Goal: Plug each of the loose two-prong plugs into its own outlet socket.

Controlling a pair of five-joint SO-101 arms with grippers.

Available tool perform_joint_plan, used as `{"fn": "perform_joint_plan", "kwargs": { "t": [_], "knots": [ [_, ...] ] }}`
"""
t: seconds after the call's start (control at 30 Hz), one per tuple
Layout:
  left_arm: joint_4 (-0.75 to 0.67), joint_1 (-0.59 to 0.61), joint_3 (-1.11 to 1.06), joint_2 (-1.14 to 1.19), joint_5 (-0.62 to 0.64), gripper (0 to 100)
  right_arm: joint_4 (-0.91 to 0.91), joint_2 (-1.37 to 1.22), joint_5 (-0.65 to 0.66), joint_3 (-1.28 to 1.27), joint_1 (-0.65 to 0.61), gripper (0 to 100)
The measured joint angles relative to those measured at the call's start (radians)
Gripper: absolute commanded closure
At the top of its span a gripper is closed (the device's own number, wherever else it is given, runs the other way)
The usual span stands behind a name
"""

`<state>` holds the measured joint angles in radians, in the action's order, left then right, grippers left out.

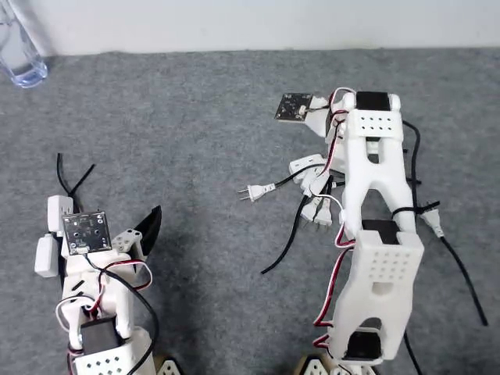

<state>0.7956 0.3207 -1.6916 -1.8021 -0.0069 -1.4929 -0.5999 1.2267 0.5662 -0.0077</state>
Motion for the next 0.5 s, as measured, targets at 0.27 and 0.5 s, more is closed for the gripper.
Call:
{"fn": "perform_joint_plan", "kwargs": {
  "t": [0.27, 0.5],
  "knots": [
    [0.000, 0.000, 0.000, 0.000, 0.000, 62, 0.000, 0.038, 0.000, 0.000, 0.101, 99.1],
    [0.000, 0.000, 0.000, 0.000, 0.000, 62, -0.104, 0.144, 0.106, 0.000, 0.253, 99.1]
  ]
}}
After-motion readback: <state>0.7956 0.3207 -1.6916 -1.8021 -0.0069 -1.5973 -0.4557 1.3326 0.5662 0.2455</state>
